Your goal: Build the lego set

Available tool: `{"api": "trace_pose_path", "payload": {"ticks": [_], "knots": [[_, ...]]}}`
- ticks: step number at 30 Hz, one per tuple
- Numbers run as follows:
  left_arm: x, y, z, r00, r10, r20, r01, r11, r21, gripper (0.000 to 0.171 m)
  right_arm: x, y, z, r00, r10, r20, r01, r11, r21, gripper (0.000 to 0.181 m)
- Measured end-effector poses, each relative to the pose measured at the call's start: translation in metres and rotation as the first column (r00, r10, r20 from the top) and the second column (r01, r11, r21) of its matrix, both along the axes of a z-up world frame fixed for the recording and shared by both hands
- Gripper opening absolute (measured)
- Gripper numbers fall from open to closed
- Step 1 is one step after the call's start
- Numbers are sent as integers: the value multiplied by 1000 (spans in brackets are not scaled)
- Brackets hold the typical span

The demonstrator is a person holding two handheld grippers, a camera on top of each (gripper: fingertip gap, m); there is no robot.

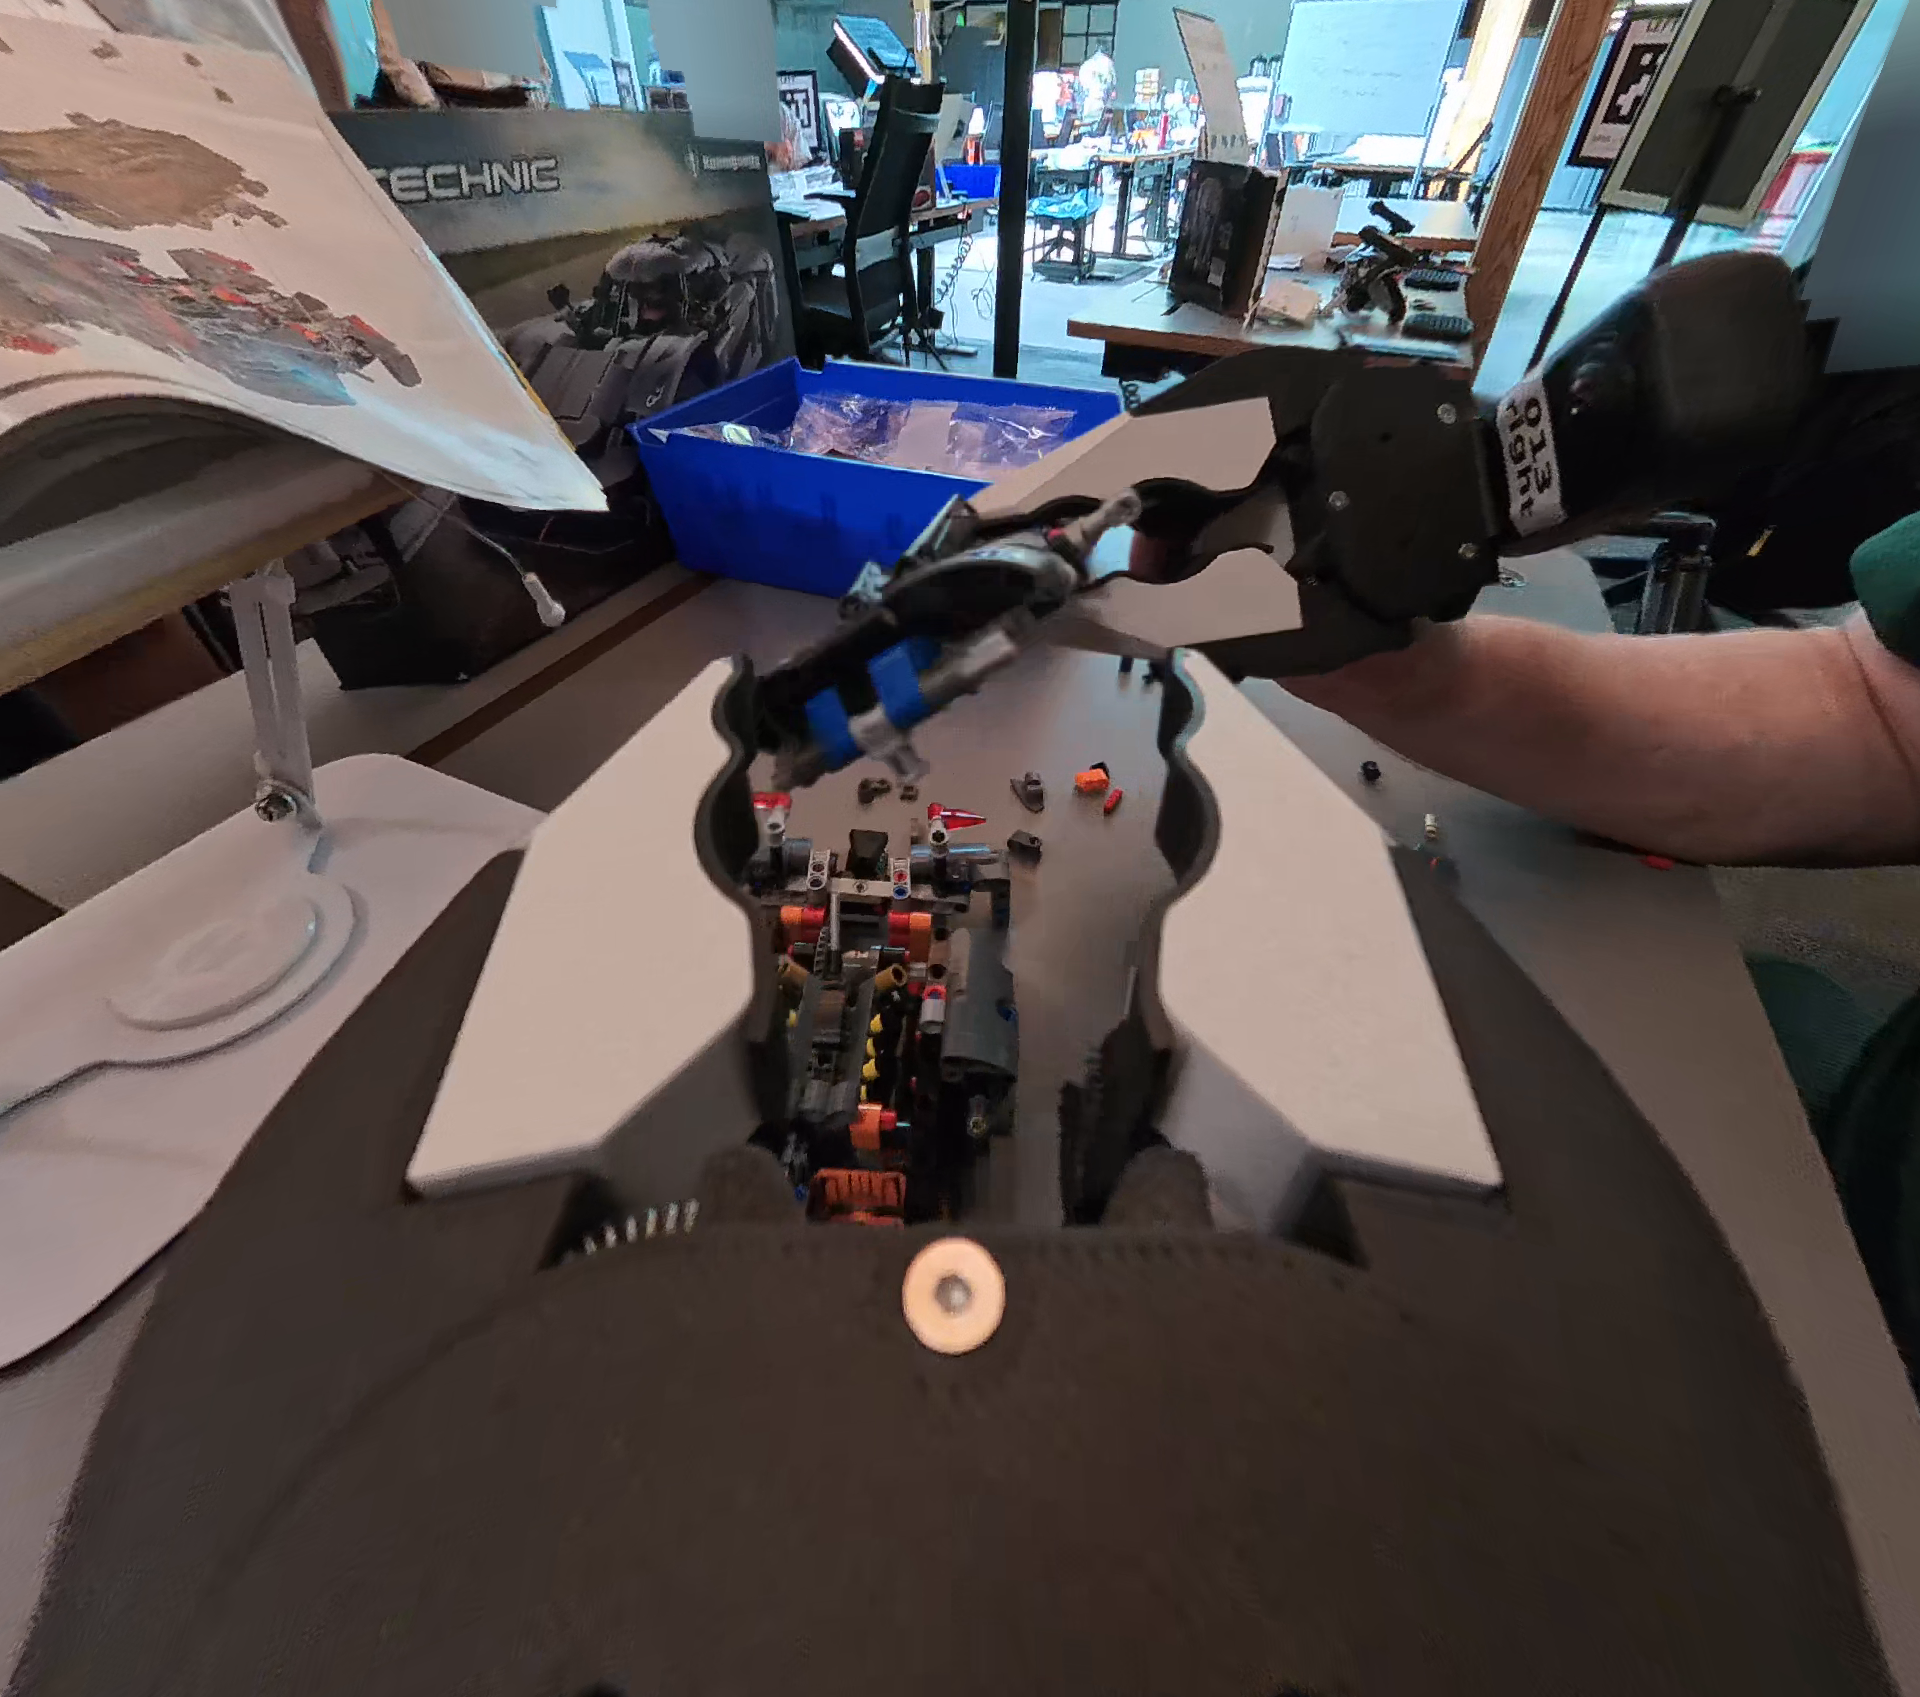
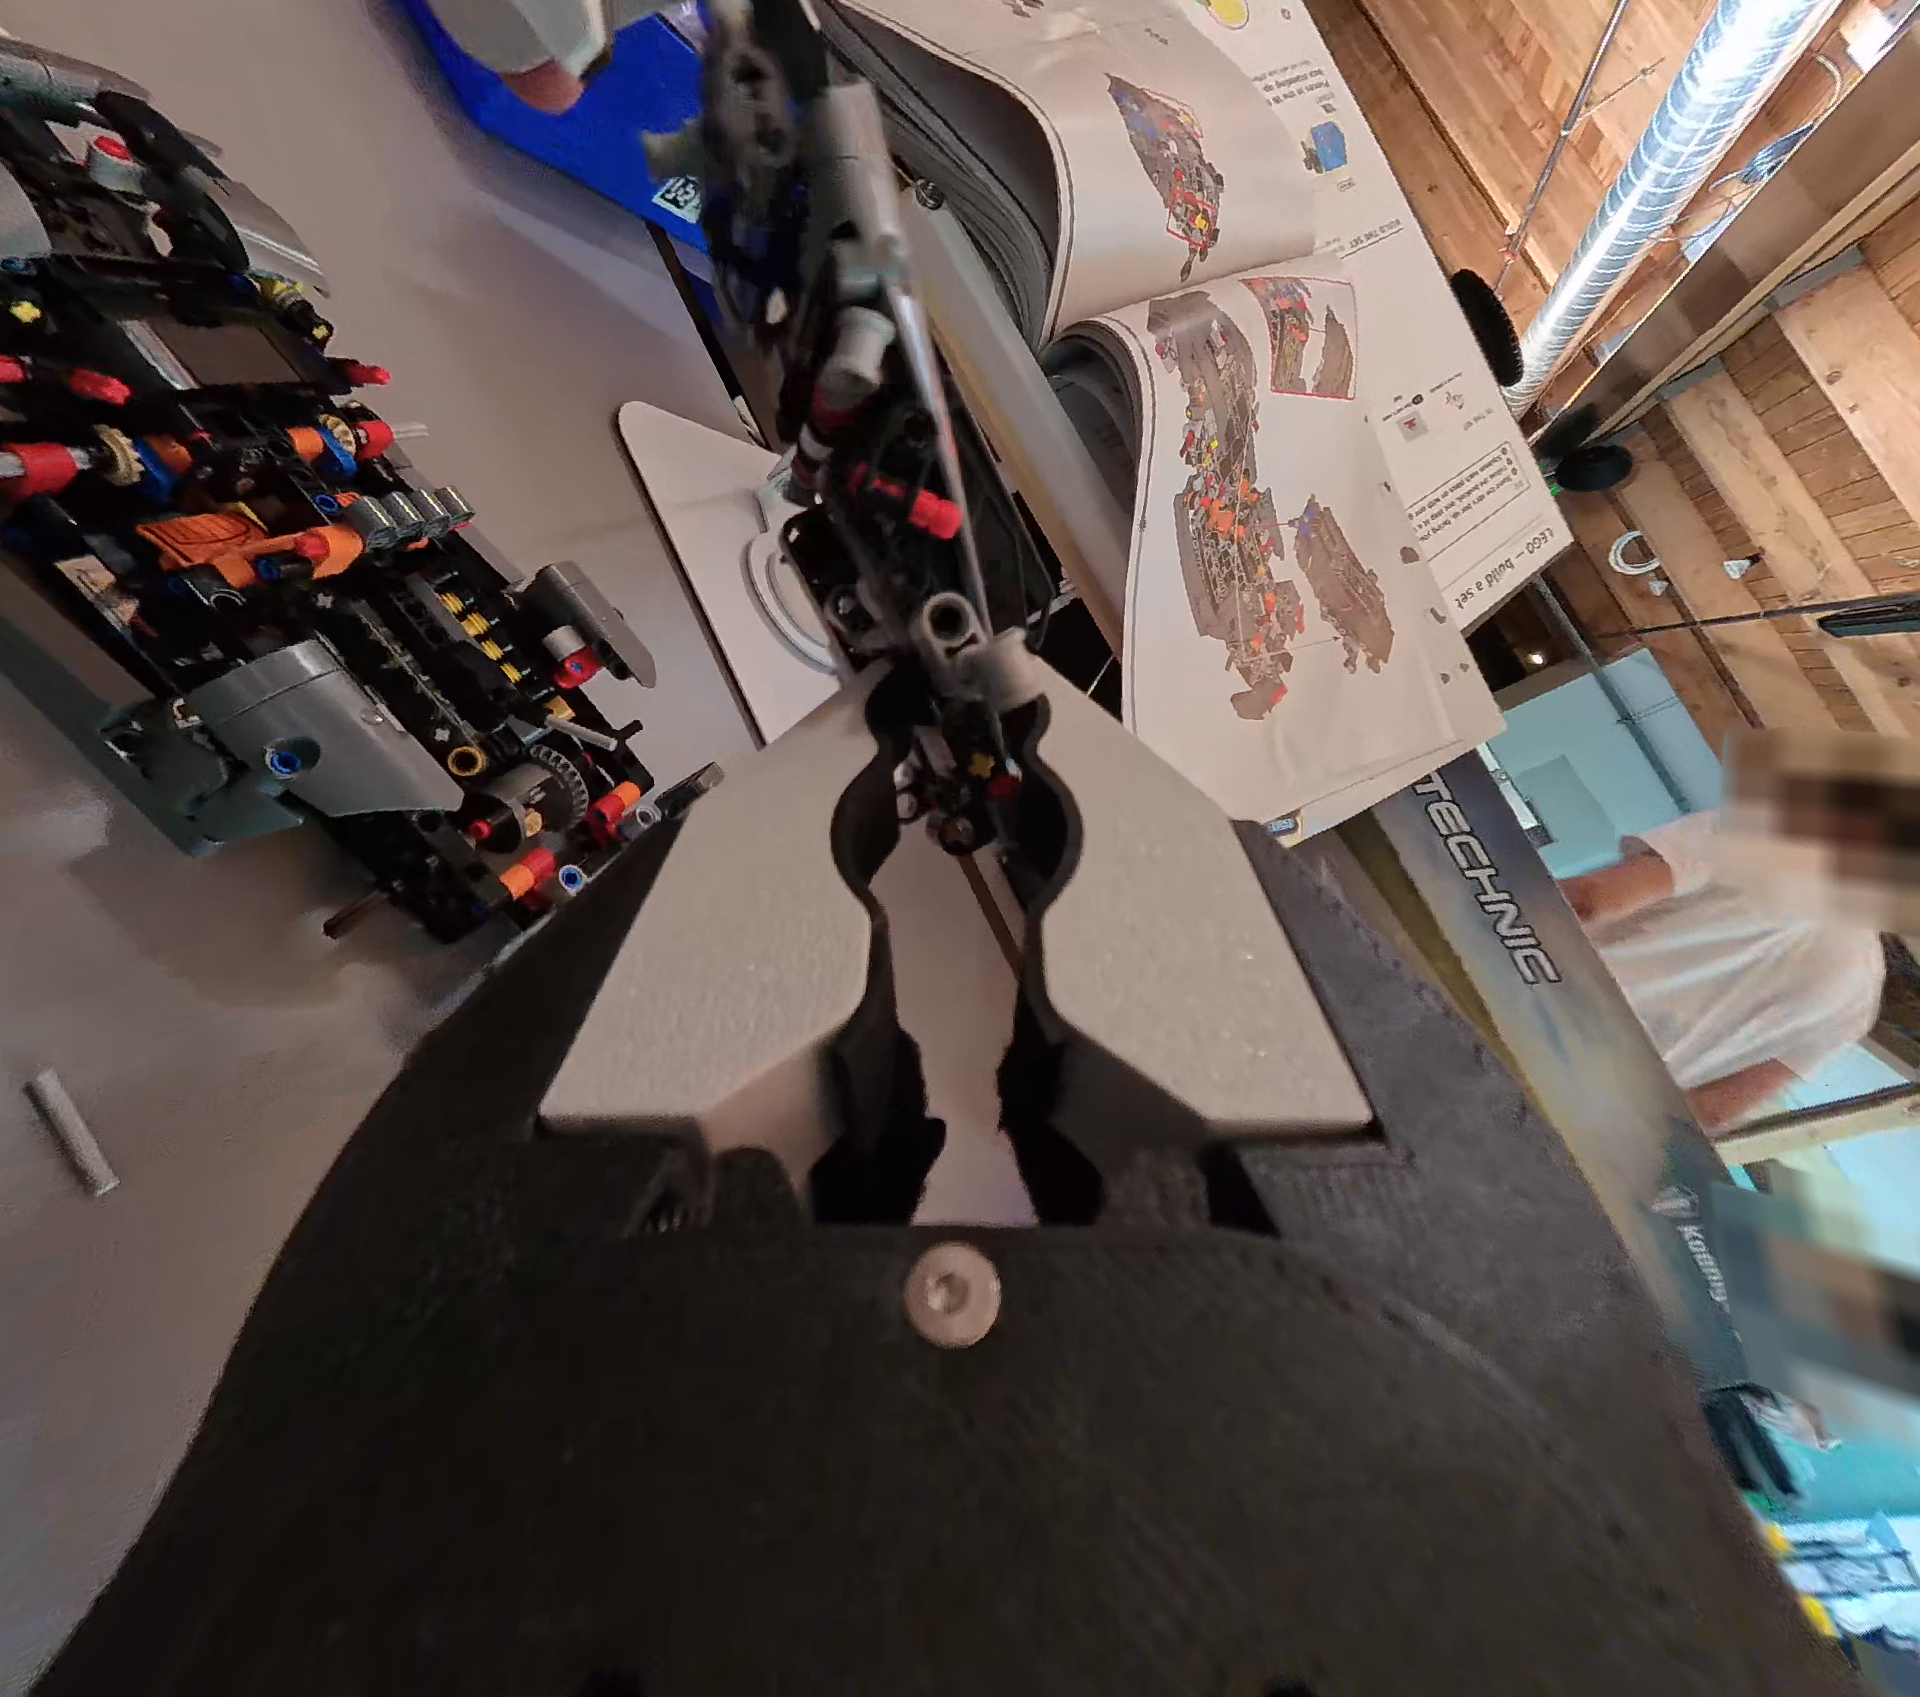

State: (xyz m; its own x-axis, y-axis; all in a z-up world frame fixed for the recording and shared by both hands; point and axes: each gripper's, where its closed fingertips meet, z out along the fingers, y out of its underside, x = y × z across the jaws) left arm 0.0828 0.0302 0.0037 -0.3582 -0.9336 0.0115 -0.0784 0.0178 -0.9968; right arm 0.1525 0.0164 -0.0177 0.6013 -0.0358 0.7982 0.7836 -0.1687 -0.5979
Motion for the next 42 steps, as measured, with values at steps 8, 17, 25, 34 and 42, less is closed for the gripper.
{"api": "trace_pose_path", "payload": {"ticks": [8, 17, 25, 34, 42], "knots": [[19, 2, -19, 985, 1, -173, -5, 1000, -25, 83, 1, 2, -5, 999, -20, 51, 20, 1000, -4, 14], [21, 2, -22, 945, -187, -267, 101, 947, -305, 81, -9, 3, -5, 990, 6, 141, -7, 1000, 5, 14], [27, -1, -37, 932, -195, -306, 111, 956, -273, 77, 3, 6, -12, 997, -10, 82, 11, 1000, -11, 18], [31, 1, -42, 950, -165, -264, 104, 967, -231, 49, 13, 9, -23, 999, -30, -15, 29, 998, -61, 24], [30, 1, -39, 973, -120, -195, 100, 989, -111, 47, 13, 9, -21, 998, -22, -65, 19, 999, -36, 26]]}}
